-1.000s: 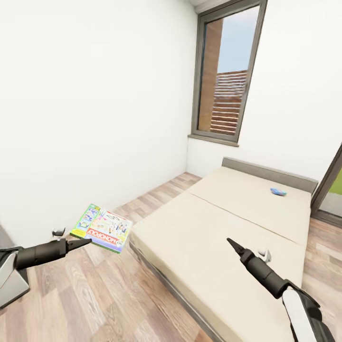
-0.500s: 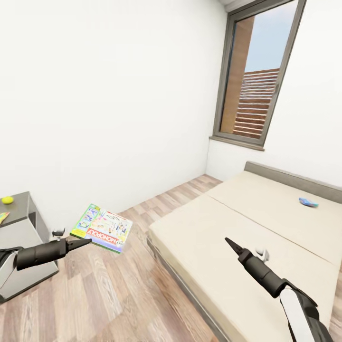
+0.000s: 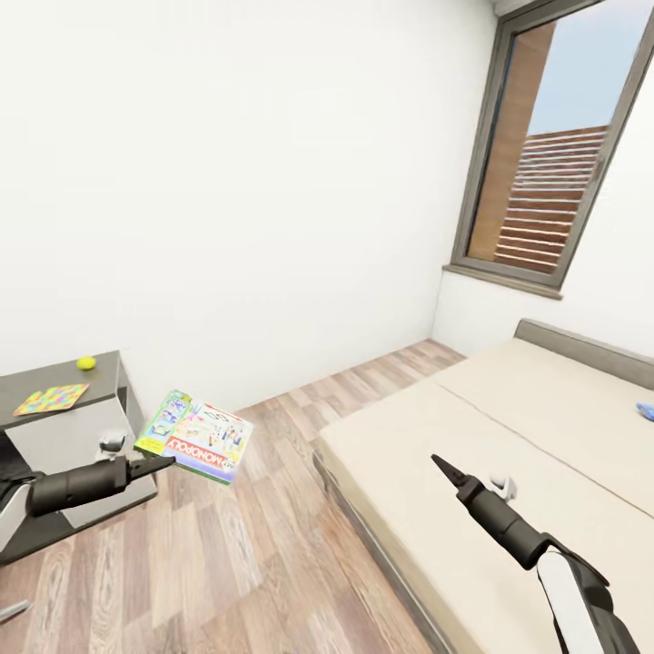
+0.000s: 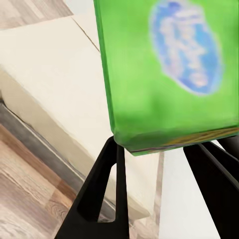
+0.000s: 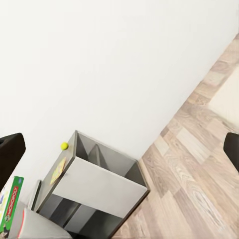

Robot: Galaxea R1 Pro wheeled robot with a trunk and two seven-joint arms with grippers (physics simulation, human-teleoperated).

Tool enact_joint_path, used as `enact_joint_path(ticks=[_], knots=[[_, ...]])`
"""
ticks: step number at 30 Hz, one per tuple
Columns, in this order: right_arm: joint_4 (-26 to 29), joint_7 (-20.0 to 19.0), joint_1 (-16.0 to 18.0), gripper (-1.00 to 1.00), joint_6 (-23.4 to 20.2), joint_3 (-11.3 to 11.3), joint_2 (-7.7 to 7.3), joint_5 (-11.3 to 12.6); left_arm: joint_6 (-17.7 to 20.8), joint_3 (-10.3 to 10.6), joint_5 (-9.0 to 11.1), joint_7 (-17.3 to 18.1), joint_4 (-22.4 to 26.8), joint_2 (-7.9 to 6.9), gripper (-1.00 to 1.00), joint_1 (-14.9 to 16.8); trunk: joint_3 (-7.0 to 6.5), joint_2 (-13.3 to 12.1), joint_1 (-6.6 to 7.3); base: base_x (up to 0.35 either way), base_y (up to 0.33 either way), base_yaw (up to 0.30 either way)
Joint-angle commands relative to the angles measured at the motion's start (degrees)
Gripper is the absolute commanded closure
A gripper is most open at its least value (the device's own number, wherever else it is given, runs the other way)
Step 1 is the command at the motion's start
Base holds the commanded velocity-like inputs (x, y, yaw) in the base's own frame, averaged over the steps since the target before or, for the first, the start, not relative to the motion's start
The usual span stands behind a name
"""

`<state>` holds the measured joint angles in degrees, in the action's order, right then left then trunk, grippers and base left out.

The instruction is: Put all the toys in the child's room - the three board games (two on the bed and one on the table), the two jigsaw puzzles on the table, and the tennis ball on the table - inside the toy box on the table in the child's room.

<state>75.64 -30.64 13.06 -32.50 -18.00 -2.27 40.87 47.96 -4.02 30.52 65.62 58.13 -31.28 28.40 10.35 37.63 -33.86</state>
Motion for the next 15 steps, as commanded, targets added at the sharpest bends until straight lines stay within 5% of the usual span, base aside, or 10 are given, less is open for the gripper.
enact_joint_path(ticks=[1,15], knots=[[0.0,0.0,0.0,-1.00,-0.5,-0.1,0.02,0.3,0.5,0.1,0.4,0.0,0.0,0.00,1.00,0.1,-0.09,-0.3,0.21,0.000,0.000,0.291],[0.0,0.0,0.0,-1.00,-0.5,-0.1,0.08,0.3,0.5,0.1,0.4,0.1,0.0,0.00,1.00,0.1,-2.61,-6.0,3.28,0.000,0.000,0.291]])
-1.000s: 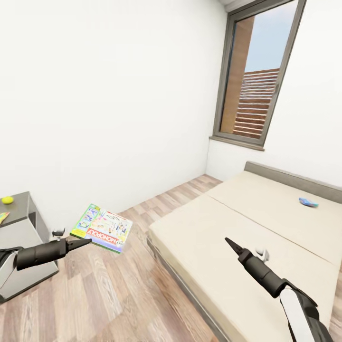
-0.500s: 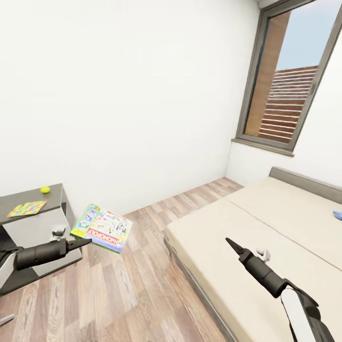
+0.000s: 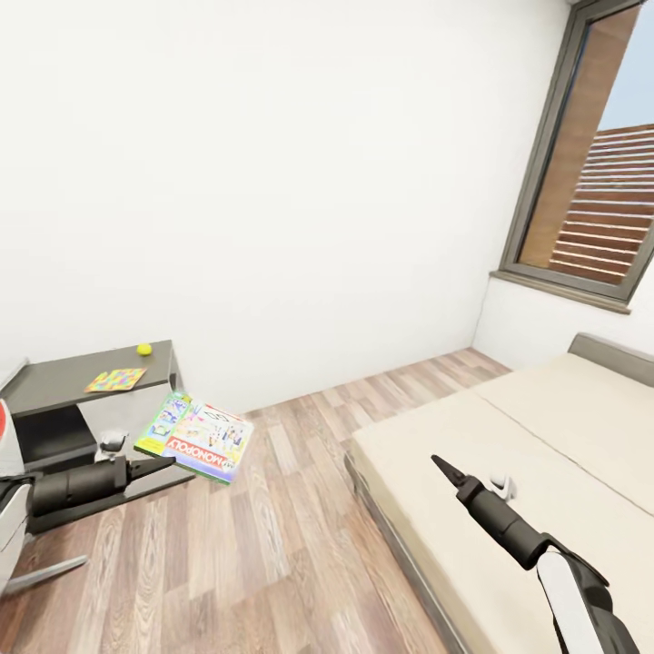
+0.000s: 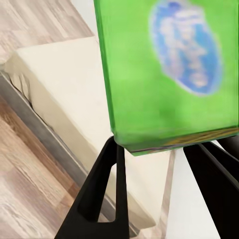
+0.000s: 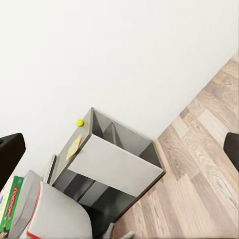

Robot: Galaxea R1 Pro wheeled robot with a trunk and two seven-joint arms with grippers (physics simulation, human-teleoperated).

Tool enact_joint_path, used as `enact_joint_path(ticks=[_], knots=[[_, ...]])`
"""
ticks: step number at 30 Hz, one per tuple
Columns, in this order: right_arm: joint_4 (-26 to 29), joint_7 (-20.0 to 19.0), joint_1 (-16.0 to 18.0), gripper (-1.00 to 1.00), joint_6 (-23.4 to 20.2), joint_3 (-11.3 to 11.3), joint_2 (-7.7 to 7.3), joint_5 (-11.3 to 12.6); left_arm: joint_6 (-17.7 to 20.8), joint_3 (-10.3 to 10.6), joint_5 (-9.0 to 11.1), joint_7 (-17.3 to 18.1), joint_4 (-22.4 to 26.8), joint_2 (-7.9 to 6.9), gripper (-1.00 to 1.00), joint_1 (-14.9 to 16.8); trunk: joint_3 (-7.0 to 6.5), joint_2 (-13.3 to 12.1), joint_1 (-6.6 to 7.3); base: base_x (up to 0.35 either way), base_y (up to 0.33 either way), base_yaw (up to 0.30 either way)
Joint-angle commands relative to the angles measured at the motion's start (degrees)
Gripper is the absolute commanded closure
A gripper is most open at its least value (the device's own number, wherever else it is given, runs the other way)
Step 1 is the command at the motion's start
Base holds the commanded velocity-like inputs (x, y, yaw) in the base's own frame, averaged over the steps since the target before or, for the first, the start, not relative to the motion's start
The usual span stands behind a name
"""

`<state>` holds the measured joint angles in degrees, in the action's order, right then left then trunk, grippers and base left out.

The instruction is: Put all the toys in the child's room - the three board games (two on the bed and one on the table), the two jigsaw puzzles on the table, and the tennis ball on the table - inside the toy box on the table in the child's room.

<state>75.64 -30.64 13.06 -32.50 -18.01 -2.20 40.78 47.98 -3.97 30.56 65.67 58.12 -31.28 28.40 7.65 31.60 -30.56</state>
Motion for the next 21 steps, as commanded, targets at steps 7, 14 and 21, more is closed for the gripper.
enact_joint_path(ticks=[7,14,21], knots=[[0.0,0.0,0.0,-1.00,-0.5,-0.1,0.02,0.4,0.5,0.0,0.4,0.1,0.0,0.00,1.00,0.1,-1.16,-2.7,1.52,0.000,0.000,0.291],[0.0,0.0,0.0,-1.00,-0.5,-0.1,0.19,0.3,0.5,-0.1,0.4,0.1,0.1,0.00,1.00,0.1,-2.41,-5.5,3.06,0.000,0.000,0.291],[0.0,0.0,0.0,-1.00,-0.5,-0.1,0.07,0.4,0.5,-0.1,0.4,0.1,0.0,0.00,1.00,0.1,-3.67,-8.3,4.59,0.000,0.000,0.291]])
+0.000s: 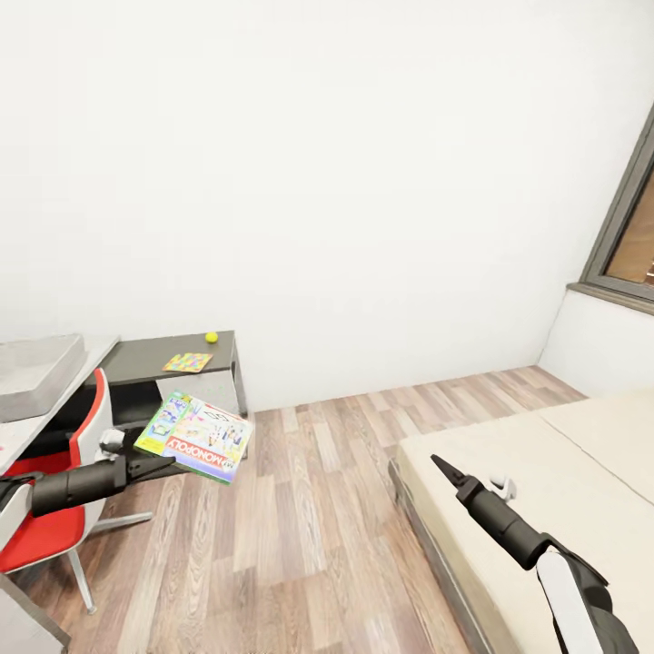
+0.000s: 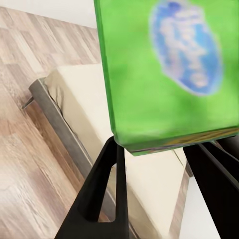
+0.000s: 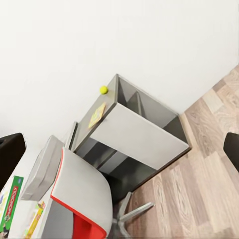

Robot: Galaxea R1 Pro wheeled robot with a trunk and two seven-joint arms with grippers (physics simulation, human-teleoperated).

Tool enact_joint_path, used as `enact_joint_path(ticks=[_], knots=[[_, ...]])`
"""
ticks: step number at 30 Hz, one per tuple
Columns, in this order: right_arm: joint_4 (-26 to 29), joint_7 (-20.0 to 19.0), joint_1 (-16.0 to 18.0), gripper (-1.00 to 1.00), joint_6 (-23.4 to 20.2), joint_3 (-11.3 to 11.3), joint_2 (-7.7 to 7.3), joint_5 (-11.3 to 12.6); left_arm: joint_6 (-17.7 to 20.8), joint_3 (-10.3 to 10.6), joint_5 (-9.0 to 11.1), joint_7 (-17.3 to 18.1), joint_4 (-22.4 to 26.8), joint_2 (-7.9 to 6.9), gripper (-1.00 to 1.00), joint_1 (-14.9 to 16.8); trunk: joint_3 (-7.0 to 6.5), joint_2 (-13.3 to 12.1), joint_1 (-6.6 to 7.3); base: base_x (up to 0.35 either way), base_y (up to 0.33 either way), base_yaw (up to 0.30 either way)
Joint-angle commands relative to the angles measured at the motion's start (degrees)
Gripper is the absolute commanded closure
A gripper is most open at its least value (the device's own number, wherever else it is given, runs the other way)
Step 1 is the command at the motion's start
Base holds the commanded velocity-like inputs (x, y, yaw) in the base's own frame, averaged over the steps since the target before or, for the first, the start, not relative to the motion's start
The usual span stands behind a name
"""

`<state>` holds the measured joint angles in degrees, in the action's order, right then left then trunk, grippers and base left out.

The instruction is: Put all the toys in the child's room - the three board games (two on the bed and one on the table), the two jigsaw puzzles on the table, and the tennis ball on the table - inside the toy box on the table in the child's room.

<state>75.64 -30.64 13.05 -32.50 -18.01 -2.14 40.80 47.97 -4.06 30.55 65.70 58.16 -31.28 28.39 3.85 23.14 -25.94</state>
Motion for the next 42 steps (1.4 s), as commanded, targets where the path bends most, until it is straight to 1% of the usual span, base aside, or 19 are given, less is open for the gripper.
enact_joint_path(ticks=[1,34,37,41,42], knots=[[0.0,0.0,0.0,-1.00,-0.5,-0.1,0.01,0.3,0.5,0.0,0.4,0.0,0.0,0.00,1.00,0.1,-0.03,-0.2,0.15,0.000,0.000,0.291],[0.0,0.0,0.0,-1.00,-0.4,-0.2,-0.28,0.4,0.4,0.0,0.5,0.4,0.0,0.08,1.00,0.1,-0.03,-0.2,0.15,0.000,0.000,0.291],[0.0,-0.1,0.0,-1.00,-0.4,-0.2,-0.13,0.4,0.4,0.0,0.4,0.3,0.0,0.08,1.00,0.1,-0.03,-0.2,0.15,0.136,0.000,0.221],[0.0,-0.3,0.0,-1.00,-0.4,-0.3,-0.01,0.5,0.4,0.0,0.5,0.2,0.0,0.08,1.00,0.1,-0.03,-0.2,0.15,0.275,0.000,0.062],[0.0,-0.3,0.0,-1.00,-0.5,-0.3,-0.19,0.5,0.4,0.0,0.5,0.2,0.0,0.08,1.00,0.1,-0.03,-0.2,0.15,0.318,0.000,0.008]])
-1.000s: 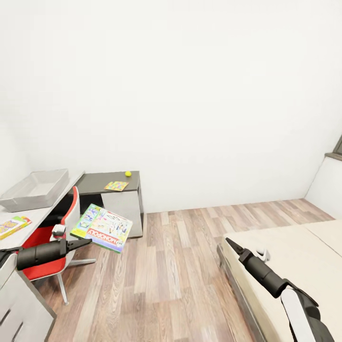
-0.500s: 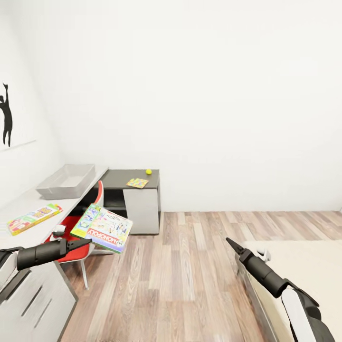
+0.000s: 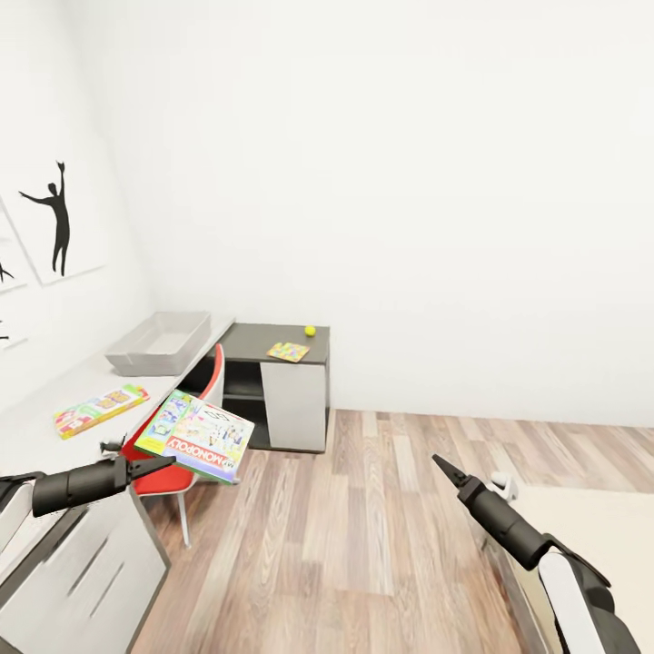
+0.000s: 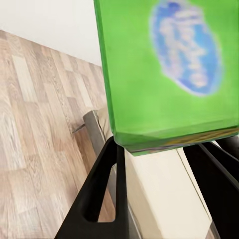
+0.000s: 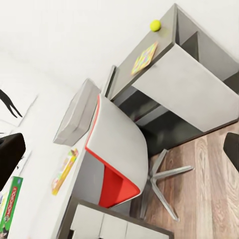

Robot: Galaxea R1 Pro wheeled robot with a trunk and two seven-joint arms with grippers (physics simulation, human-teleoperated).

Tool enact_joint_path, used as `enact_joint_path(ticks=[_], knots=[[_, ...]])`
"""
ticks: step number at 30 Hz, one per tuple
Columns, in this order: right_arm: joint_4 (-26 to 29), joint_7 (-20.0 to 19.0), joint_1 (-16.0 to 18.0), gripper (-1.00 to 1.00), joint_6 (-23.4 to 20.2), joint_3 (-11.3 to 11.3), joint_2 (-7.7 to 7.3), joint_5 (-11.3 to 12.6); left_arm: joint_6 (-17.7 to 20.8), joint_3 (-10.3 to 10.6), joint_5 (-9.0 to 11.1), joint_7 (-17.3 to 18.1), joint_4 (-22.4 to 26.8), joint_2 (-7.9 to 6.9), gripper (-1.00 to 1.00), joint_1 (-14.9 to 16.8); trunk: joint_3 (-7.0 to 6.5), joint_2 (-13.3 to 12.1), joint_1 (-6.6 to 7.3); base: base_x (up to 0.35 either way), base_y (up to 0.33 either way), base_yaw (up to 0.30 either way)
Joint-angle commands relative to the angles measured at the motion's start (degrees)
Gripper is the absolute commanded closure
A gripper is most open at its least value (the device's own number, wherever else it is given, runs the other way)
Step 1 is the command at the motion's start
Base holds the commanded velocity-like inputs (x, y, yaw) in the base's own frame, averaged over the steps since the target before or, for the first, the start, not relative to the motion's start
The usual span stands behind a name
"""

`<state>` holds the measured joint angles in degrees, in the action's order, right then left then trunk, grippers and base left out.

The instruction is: Put all the toys in the child's room - the three board games (two on the bed and one on the table), the two jigsaw puzzles on the table, and the tennis ball on the table - inside the toy box on the table in the child's room.

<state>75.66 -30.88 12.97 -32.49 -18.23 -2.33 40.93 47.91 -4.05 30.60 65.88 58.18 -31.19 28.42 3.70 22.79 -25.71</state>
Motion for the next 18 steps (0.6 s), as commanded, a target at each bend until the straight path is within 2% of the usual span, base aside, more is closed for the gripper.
enact_joint_path(ticks=[1,18], knots=[[0.0,0.0,0.0,-1.00,-0.5,-0.1,-0.07,0.4,0.5,0.0,0.4,0.0,0.0,-0.02,1.00,0.1,0.13,0.1,-0.07,0.320,0.000,0.005],[0.1,-0.5,0.0,-1.00,-0.5,0.0,0.18,0.4,0.5,0.0,0.4,0.0,0.0,-0.02,1.00,0.1,0.13,0.1,-0.07,0.324,0.000,0.001]])
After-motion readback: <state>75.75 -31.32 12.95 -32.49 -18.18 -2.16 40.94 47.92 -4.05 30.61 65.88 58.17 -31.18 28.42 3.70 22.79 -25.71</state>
